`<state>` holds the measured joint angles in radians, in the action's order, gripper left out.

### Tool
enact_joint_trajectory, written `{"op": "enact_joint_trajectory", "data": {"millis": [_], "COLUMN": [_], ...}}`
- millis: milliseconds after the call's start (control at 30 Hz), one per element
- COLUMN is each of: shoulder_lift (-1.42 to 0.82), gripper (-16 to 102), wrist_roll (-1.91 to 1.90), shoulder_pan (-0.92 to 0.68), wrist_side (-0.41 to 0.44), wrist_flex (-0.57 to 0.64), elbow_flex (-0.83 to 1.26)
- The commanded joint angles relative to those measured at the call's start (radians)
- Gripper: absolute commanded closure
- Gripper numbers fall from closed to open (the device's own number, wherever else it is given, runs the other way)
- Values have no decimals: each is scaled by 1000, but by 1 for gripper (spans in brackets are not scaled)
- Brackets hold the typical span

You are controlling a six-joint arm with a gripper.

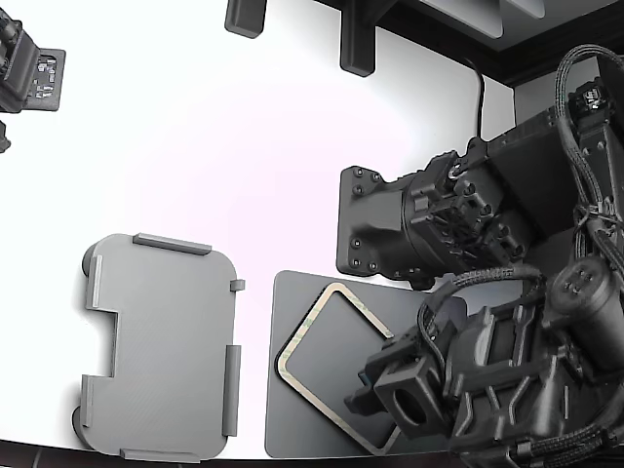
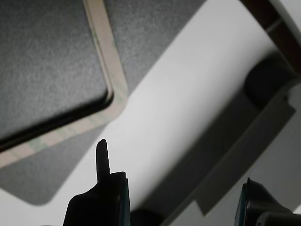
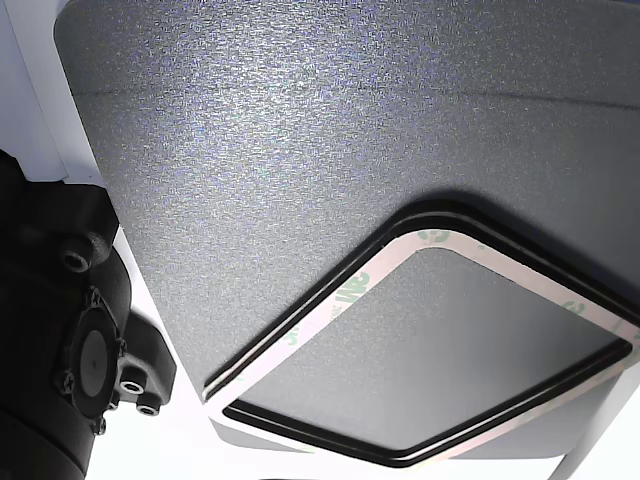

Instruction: Grab top frame and put it into gray box.

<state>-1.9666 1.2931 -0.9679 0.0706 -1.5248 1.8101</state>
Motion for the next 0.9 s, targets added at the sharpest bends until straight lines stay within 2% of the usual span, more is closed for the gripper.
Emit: {"op": "enact_joint_trajectory", "data": {"millis": [0,133,233,500,700,867], "shoulder_lift": [61,225,250,322,390,416], "gripper": [-14,-14,-5,-13,-10,-6], "wrist_roll": [-43,-23,-32,-118,-184,-245], "shoulder_pan": [-35,-89,-141,-209,-278,-318], "wrist_side": [-20,-35,-23,-48,9,20], "wrist_flex": [-20,-101,-61,-17,0,17], "elbow_flex": [-84,-202,-186,-167,-193,-201]}}
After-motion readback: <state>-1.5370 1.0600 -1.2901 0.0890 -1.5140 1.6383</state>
